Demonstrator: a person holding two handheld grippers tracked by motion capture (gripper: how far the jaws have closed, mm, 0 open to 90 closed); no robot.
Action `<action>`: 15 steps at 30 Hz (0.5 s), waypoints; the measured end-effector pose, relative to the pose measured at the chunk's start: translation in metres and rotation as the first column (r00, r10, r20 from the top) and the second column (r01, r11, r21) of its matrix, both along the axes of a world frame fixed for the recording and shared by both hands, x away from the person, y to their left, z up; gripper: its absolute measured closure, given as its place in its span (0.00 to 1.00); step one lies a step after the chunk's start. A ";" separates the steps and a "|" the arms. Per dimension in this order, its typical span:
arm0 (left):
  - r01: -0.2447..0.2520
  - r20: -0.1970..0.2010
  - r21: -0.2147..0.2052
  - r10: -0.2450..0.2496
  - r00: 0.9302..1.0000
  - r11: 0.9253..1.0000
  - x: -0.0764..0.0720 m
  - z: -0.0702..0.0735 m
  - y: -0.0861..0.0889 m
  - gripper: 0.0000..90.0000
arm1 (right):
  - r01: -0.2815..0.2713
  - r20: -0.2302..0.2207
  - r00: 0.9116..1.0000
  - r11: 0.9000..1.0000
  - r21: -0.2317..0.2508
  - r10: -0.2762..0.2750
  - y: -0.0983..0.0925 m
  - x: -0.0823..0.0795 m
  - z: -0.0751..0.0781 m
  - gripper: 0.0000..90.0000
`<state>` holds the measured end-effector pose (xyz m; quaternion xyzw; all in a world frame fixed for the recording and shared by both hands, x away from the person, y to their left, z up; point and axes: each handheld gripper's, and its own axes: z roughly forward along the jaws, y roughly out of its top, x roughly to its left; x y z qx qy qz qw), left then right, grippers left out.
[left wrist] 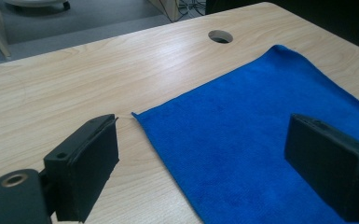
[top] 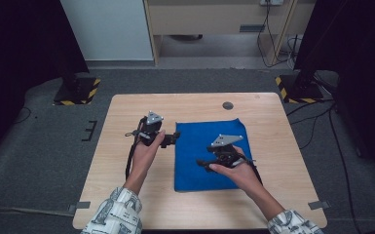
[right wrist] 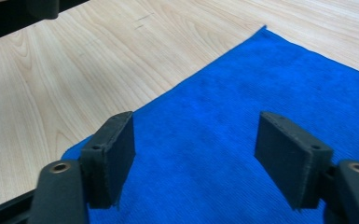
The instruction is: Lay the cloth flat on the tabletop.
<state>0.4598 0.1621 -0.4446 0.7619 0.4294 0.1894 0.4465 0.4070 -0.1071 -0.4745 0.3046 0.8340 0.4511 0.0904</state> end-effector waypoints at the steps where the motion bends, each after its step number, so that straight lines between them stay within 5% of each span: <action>1: 0.001 -0.001 -0.001 -0.001 1.000 1.000 0.000 0.000 0.000 0.10 | -0.008 0.000 1.000 1.000 0.004 0.008 0.002 -0.001 0.000 0.32; 8: 0.021 -0.012 0.015 -0.021 1.000 1.000 -0.002 -0.001 0.000 0.10 | -0.067 -0.021 0.998 0.998 -0.004 0.067 0.021 -0.011 -0.005 0.32; 15: 0.037 -0.020 0.011 -0.037 0.999 0.999 -0.001 -0.007 -0.003 0.11 | -0.104 -0.030 0.994 0.994 -0.011 0.104 0.032 -0.020 -0.013 0.42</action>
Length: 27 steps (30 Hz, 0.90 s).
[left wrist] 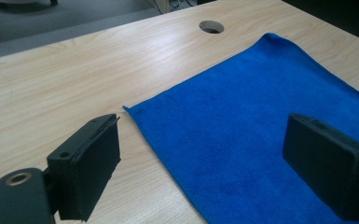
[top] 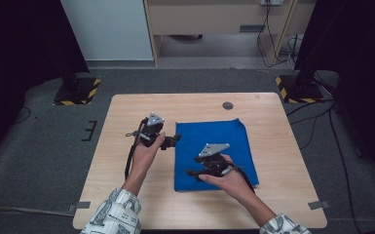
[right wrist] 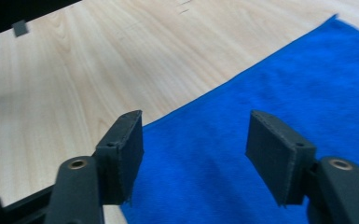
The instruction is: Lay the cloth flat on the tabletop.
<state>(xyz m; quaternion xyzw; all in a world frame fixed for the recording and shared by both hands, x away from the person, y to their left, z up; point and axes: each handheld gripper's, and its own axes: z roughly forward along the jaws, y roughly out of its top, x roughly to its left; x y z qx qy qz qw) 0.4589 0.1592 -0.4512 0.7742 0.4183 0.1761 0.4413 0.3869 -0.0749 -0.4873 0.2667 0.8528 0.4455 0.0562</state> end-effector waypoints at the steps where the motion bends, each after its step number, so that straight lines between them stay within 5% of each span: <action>1: 0.002 -0.004 -0.004 -0.002 1.000 1.000 0.000 -0.001 -0.001 0.11 | -0.006 -0.003 1.000 1.000 -0.002 0.006 0.001 -0.001 -0.001 0.44; 17: 0.002 -0.028 0.027 -0.001 1.000 1.000 -0.004 -0.004 -0.002 0.11 | -0.033 -0.005 0.999 0.998 -0.053 0.032 0.019 -0.019 -0.007 0.63; 27: -0.046 -0.035 0.041 0.047 0.998 0.998 -0.018 -0.005 0.011 0.11 | -0.023 0.049 0.999 0.999 -0.045 0.025 0.017 -0.031 -0.006 0.84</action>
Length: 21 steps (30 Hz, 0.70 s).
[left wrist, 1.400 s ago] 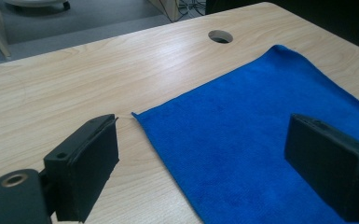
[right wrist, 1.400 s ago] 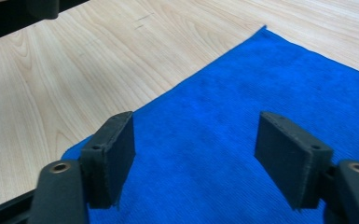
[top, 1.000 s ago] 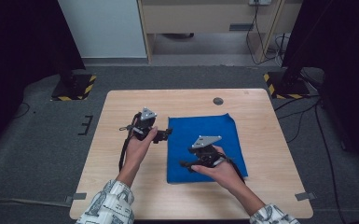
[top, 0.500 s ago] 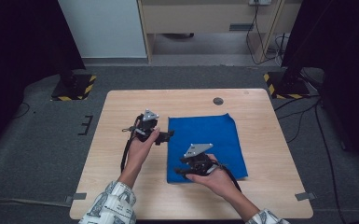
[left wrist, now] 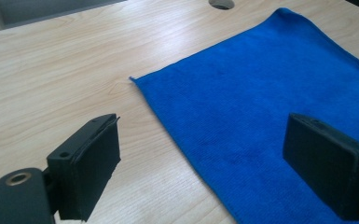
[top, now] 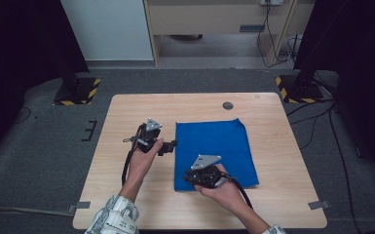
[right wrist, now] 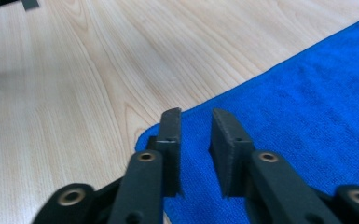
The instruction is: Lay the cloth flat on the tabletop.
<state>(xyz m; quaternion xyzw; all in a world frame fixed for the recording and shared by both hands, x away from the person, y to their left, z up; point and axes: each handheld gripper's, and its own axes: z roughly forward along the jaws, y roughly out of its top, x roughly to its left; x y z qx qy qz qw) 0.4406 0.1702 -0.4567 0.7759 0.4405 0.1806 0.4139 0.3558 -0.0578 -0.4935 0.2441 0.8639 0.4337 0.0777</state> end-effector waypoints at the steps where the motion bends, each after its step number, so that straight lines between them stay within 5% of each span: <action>1: -0.001 0.003 0.000 0.001 1.000 1.000 -0.001 0.000 0.001 0.11 | 0.001 -0.004 1.000 1.000 -0.001 -0.001 -0.001 -0.001 -0.001 0.85; 6: -0.001 0.002 0.003 0.001 1.000 1.000 -0.004 -0.002 0.010 0.11 | -0.009 -0.018 1.000 1.000 -0.007 0.009 0.003 -0.004 -0.006 0.81; 13: -0.008 -0.007 -0.017 0.008 1.000 1.000 0.001 -0.006 0.017 0.11 | -0.029 -0.035 0.999 0.999 -0.033 0.028 0.027 -0.011 -0.018 0.62; 21: 0.001 -0.016 -0.007 -0.001 1.000 1.000 0.009 -0.006 0.017 0.11 | -0.032 -0.030 0.999 0.995 -0.095 0.029 0.041 -0.012 -0.030 0.54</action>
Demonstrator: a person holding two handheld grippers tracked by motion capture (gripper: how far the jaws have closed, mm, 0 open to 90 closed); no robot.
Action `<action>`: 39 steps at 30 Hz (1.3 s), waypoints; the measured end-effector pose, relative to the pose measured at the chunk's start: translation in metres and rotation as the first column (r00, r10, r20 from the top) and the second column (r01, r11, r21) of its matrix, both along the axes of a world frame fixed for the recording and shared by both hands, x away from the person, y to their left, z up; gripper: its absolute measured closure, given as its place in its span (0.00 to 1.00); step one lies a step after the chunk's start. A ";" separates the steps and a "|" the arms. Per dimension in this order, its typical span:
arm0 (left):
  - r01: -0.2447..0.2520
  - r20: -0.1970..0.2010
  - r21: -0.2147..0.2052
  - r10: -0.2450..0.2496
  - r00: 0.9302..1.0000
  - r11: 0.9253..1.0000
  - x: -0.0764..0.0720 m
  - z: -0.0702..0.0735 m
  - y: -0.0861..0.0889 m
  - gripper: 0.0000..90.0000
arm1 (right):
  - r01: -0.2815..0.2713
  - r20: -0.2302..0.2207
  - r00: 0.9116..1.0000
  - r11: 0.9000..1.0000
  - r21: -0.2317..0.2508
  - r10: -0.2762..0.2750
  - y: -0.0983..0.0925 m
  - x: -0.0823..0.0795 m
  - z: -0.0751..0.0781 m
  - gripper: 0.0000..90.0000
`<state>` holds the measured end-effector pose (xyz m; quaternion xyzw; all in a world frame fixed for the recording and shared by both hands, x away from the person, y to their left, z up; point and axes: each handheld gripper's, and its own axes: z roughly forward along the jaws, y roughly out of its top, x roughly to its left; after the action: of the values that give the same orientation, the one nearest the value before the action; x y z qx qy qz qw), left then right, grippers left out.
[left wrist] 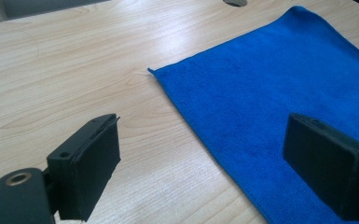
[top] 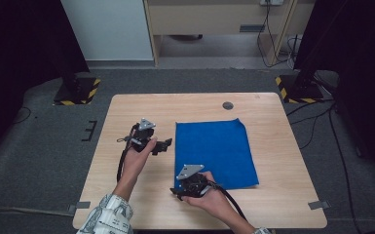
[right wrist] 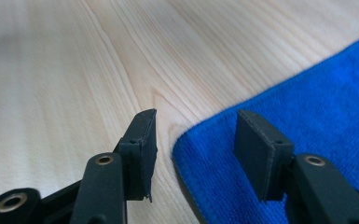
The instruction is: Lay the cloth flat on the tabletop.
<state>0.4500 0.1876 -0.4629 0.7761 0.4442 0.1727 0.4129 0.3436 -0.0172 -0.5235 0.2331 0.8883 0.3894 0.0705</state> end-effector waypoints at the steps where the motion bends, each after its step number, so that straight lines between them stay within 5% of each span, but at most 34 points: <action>1: 0.001 0.000 0.001 -0.001 1.000 1.000 0.000 0.000 0.000 0.11 | 0.003 0.002 1.000 1.000 -0.013 -0.003 0.000 0.000 -0.001 0.54; 3: 0.006 0.001 0.003 -0.006 1.000 1.000 0.000 0.000 -0.001 0.11 | 0.004 0.011 1.000 0.999 -0.033 -0.004 0.001 0.001 -0.003 0.57; 9: 0.008 0.007 0.003 -0.008 1.000 1.000 0.000 0.002 -0.002 0.11 | 0.021 0.018 1.000 0.999 -0.044 -0.021 -0.002 0.004 -0.002 0.92; 11: 0.008 0.008 -0.001 -0.008 1.000 1.000 0.001 0.002 -0.002 0.11 | 0.028 0.012 1.000 0.999 -0.037 -0.028 -0.004 0.005 -0.001 0.96; 27: -0.004 0.009 0.005 0.004 1.000 1.000 0.012 0.003 -0.009 0.12 | 0.003 0.006 1.000 0.999 0.052 -0.003 0.002 -0.005 0.008 0.97; 39: 0.002 -0.009 0.002 -0.002 1.000 1.000 0.016 -0.005 -0.011 0.13 | -0.004 -0.012 1.000 0.998 0.066 0.005 0.018 -0.015 0.015 0.97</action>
<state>0.4657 0.1766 -0.4674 0.7778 0.4450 0.1694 0.4103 0.3287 0.0006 -0.5083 0.2359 0.8759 0.4171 0.0564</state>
